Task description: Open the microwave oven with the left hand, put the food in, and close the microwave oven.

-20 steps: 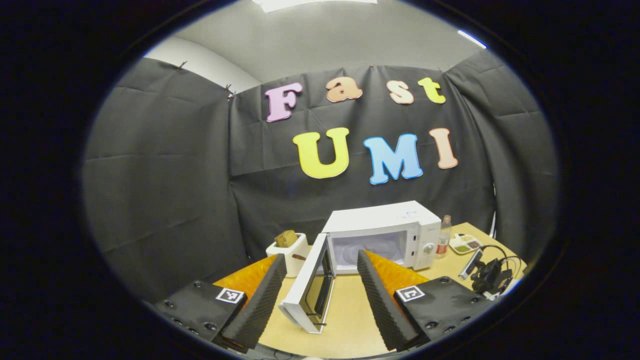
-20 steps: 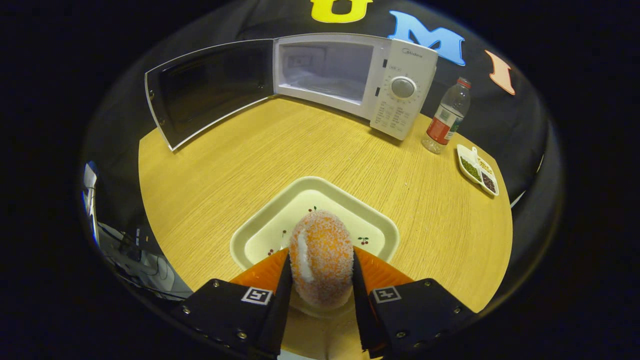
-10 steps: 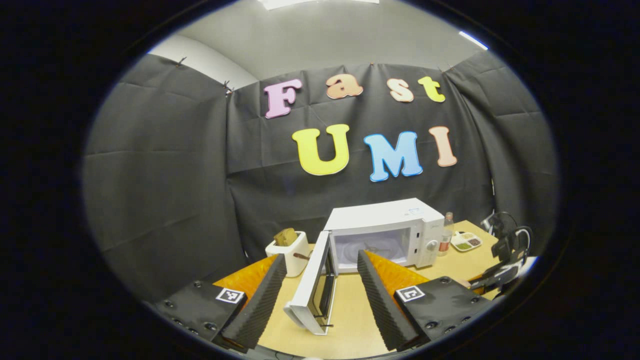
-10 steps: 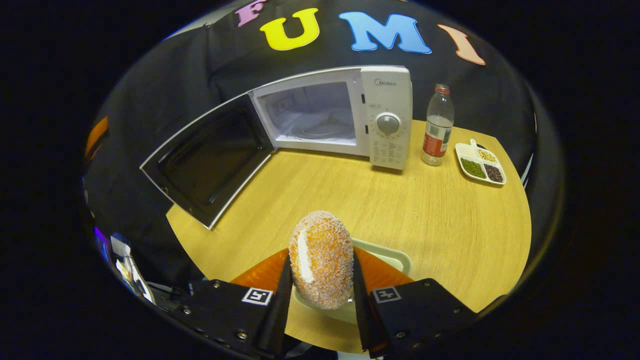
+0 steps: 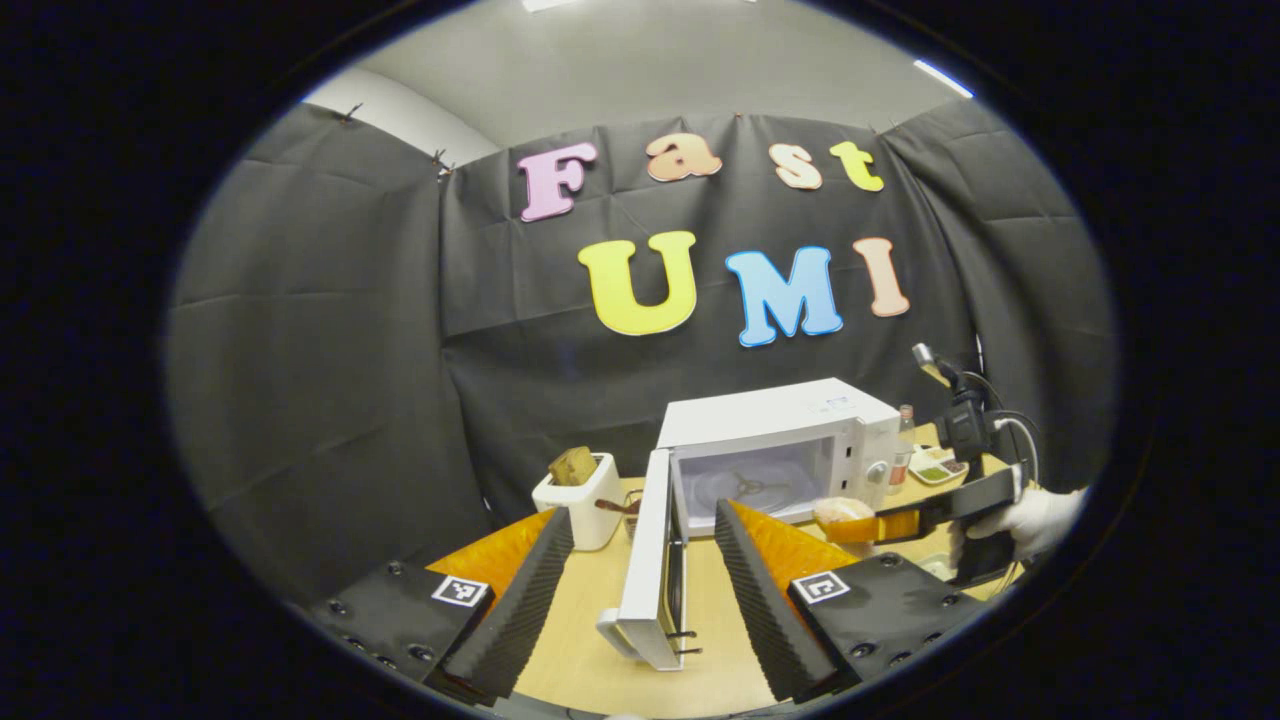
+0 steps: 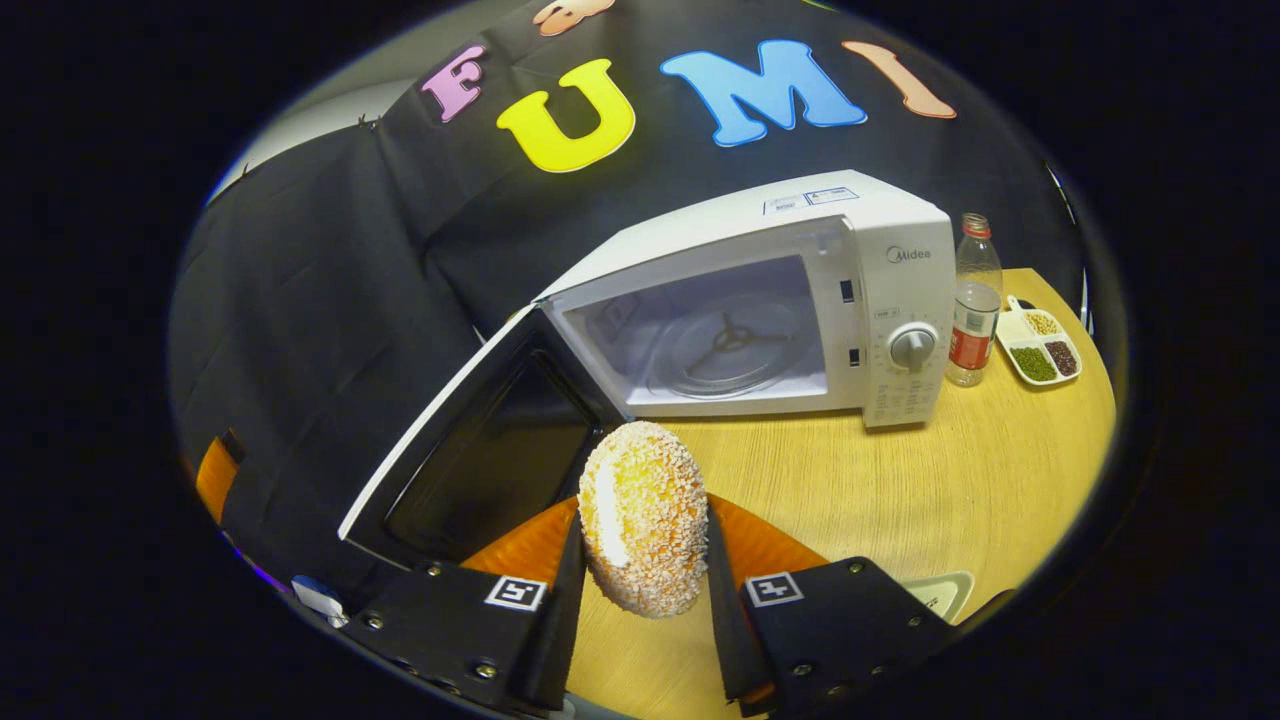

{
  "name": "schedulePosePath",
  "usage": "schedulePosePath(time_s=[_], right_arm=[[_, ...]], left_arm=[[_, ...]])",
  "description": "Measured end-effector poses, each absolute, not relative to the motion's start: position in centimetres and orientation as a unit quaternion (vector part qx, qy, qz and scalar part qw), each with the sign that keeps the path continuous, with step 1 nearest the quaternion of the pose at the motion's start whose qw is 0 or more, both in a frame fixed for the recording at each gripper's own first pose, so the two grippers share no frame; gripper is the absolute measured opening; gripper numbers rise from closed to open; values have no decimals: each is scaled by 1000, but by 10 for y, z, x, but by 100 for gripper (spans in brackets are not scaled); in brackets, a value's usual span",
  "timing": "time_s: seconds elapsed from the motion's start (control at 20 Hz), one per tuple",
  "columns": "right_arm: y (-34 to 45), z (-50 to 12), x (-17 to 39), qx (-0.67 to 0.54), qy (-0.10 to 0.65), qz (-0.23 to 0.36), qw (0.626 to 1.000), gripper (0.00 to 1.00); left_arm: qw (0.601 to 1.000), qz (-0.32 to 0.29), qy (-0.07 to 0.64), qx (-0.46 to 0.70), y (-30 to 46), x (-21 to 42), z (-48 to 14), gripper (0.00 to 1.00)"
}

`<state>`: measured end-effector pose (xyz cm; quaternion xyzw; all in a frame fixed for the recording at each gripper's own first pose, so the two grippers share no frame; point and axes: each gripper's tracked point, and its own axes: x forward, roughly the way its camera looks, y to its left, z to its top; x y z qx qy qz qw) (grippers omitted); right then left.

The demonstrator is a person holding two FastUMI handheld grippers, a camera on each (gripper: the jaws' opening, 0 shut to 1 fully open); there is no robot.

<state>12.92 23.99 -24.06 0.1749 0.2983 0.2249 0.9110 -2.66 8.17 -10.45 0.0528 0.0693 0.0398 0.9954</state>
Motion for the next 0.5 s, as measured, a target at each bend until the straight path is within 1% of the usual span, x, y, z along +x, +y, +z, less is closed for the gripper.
schedulePosePath(time_s=[0.2,0.45,0.5], right_arm=[[249,-256,183,202,283,169,922,57],[259,-273,251,221,256,94,936,57],[264,-275,263,224,248,86,939,54]], left_arm=[[996,33,63,58,93,-13,-107,94],[994,18,81,68,107,0,-127,95],[994,19,82,72,112,2,-129,94]])
